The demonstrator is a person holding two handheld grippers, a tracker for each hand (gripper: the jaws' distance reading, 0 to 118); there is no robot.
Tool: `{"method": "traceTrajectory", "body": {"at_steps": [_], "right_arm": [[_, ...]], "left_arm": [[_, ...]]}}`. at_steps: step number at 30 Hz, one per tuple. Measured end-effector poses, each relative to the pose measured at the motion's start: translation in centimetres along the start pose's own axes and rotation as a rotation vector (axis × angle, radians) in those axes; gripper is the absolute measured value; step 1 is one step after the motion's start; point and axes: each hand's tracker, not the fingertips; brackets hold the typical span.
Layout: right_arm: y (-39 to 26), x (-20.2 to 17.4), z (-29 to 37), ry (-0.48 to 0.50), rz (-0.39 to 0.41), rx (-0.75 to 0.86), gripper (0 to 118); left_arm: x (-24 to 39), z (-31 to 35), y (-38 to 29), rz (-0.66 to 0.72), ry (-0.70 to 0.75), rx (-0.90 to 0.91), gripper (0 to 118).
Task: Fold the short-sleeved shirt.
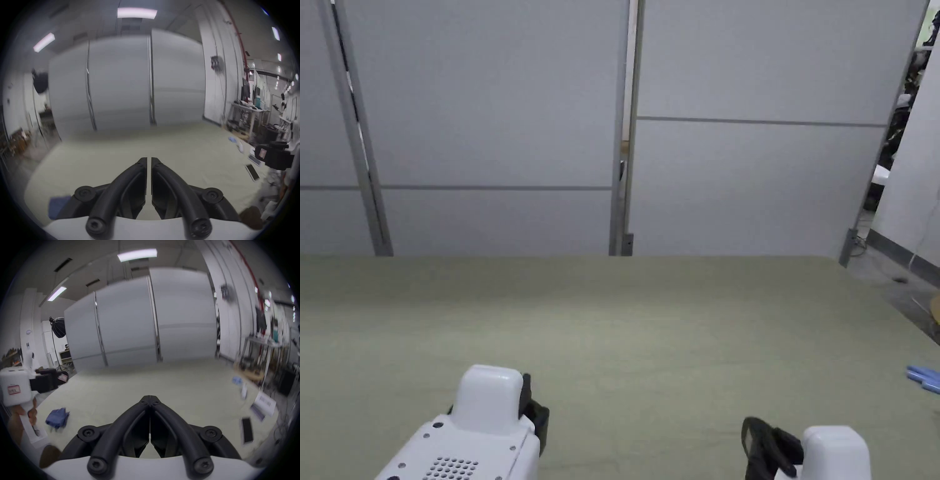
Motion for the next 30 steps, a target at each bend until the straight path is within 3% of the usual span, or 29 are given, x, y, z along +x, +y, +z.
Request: {"method": "traceTrajectory", "body": {"at_steps": [5,10,30], "right_arm": [[5.5,-2.1,1.8,-0.037,0.097,0.298,2],[7.3,-4.3,2.8,-0.085,0.164,0.468,2],[5.9,-5.8,2.4,-0.048,0.166,0.419,2]], "left_arm": [[-1.1,4.1,5.4,0.025,0.14,0.299,6],[-1.0,6.1,6.1,-0.005,0.198,0.43,6],[-2.0,6.5,4.4,0.022,0.2,0.383,6]]}}
